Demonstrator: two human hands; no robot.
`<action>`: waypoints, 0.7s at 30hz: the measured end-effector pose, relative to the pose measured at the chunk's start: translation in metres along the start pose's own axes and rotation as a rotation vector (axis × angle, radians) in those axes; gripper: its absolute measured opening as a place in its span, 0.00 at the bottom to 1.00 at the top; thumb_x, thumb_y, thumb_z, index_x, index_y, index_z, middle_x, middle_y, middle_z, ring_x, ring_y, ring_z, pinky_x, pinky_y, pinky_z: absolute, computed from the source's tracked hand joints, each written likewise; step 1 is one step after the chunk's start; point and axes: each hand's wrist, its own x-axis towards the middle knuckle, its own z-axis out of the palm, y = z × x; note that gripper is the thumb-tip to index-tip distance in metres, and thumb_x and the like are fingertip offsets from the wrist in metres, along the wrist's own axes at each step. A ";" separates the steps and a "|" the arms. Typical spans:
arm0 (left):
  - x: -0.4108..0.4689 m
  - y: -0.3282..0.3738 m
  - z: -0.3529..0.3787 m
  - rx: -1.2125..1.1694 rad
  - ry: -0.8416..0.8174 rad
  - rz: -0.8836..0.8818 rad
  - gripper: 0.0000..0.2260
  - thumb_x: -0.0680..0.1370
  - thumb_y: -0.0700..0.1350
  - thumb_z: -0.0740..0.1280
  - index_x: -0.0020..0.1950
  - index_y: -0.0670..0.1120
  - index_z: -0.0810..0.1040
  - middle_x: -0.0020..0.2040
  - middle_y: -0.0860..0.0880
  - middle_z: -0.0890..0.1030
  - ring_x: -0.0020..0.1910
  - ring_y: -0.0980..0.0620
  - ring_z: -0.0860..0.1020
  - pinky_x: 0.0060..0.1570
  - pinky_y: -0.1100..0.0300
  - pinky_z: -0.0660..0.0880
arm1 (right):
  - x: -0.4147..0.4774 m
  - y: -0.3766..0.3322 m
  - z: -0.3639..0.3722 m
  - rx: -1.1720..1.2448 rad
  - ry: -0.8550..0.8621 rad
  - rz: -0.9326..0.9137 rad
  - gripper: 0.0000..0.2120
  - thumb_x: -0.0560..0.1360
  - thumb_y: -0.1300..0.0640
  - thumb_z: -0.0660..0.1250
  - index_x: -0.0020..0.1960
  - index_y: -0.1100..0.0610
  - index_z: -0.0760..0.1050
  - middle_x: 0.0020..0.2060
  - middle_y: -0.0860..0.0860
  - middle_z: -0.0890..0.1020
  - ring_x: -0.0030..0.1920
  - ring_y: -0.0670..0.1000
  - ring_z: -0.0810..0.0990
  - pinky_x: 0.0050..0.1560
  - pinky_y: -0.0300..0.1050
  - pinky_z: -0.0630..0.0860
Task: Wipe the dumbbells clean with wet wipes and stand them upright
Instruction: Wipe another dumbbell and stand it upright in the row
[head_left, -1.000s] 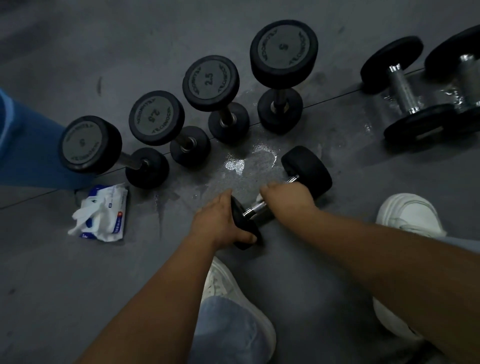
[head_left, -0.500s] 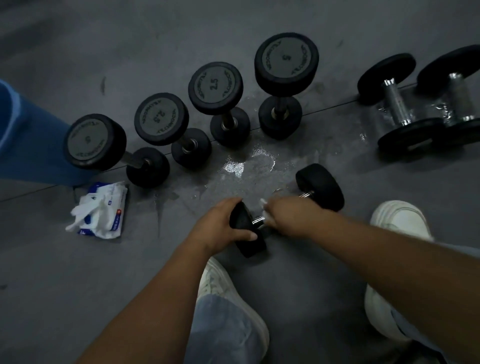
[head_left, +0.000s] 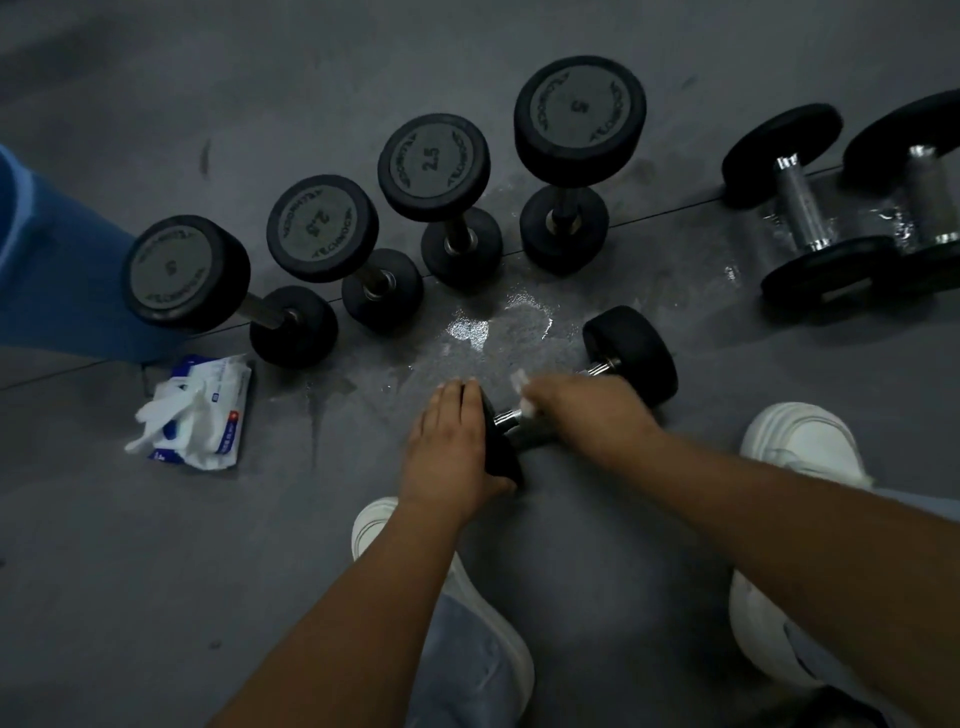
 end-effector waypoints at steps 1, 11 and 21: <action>0.002 -0.001 -0.001 -0.017 -0.002 -0.001 0.57 0.61 0.60 0.79 0.79 0.46 0.48 0.79 0.47 0.54 0.79 0.46 0.52 0.76 0.52 0.53 | 0.001 0.002 -0.002 0.003 0.036 0.054 0.13 0.80 0.58 0.56 0.63 0.53 0.72 0.57 0.54 0.78 0.52 0.58 0.80 0.46 0.53 0.76; 0.013 -0.008 -0.006 -0.072 -0.055 0.000 0.55 0.61 0.58 0.78 0.79 0.46 0.52 0.77 0.47 0.58 0.77 0.46 0.57 0.74 0.52 0.59 | -0.015 -0.027 0.006 0.066 0.015 0.072 0.24 0.80 0.52 0.55 0.74 0.41 0.59 0.65 0.47 0.76 0.56 0.58 0.80 0.52 0.48 0.75; 0.015 -0.007 -0.012 -0.084 -0.078 -0.015 0.56 0.60 0.59 0.79 0.79 0.47 0.52 0.77 0.48 0.58 0.77 0.47 0.56 0.73 0.52 0.59 | -0.013 -0.009 0.007 0.110 0.114 0.207 0.18 0.80 0.54 0.54 0.70 0.44 0.63 0.61 0.48 0.79 0.52 0.59 0.81 0.48 0.49 0.75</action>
